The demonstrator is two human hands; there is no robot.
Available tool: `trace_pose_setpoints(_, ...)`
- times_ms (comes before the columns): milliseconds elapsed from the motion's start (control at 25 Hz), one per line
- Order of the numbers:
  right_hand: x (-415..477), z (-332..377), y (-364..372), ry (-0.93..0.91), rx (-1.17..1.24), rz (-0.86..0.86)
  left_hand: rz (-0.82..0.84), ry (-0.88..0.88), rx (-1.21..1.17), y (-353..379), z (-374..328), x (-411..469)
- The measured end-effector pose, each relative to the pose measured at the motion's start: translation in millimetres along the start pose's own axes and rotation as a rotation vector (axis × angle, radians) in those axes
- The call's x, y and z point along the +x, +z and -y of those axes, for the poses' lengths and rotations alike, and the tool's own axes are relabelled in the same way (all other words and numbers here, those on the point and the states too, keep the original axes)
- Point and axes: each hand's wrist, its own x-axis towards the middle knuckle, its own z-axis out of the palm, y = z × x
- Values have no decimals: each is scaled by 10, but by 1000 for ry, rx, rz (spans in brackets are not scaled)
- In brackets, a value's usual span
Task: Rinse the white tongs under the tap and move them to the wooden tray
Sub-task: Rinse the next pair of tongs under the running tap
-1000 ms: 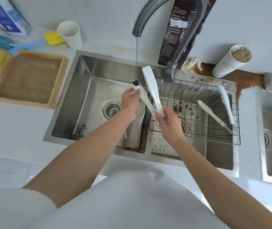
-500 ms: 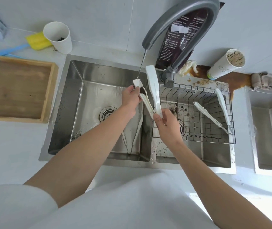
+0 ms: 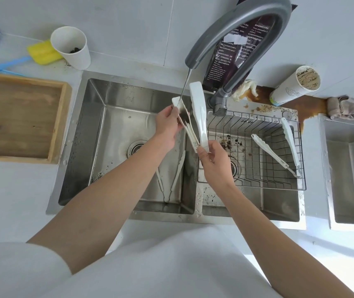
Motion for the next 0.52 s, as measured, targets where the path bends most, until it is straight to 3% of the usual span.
trace_pose_setpoints(520,12,139,114,24,93,-3,16,-5,-131,-31,-173,1)
